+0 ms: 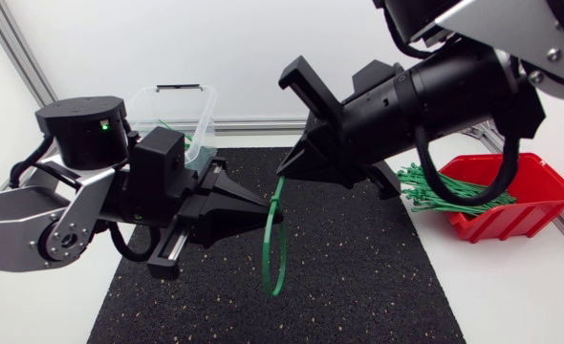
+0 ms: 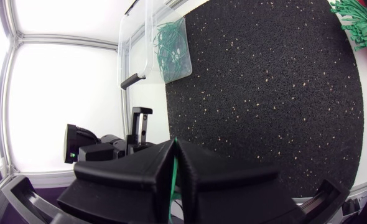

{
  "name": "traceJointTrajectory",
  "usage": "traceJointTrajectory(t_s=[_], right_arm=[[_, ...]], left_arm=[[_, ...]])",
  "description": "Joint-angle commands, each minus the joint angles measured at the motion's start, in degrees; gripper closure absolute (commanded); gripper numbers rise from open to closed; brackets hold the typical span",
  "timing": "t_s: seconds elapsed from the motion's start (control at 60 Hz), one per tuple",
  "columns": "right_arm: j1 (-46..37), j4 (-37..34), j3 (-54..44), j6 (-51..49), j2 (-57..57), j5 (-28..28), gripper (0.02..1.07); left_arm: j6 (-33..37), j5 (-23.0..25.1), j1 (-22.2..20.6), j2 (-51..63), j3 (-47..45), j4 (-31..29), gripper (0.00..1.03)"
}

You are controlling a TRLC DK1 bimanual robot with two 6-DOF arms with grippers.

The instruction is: Take a green cable tie from the red box, thread the tail through the head to close it, then place it in the transparent bin on the left.

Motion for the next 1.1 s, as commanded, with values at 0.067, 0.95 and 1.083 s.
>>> traceJointTrajectory(t_s=[0.067, 0.95, 1.083], right_arm=[[4.51, -0.60, -1.54, -1.42, -0.95, 3.99, 0.60], [-0.50, 8.28, -3.29, -24.10, 0.10, 40.64, 0.55], [-1.12, 9.59, -5.23, -27.61, -0.34, 43.71, 0.55]], left_arm=[[1.33, 0.38, 1.87, 3.27, 4.41, -2.57, 0.98], [22.87, -24.41, 13.38, -0.25, 26.04, -48.54, 0.98], [23.66, -34.34, 16.81, 1.51, 33.33, -53.02, 0.98]])
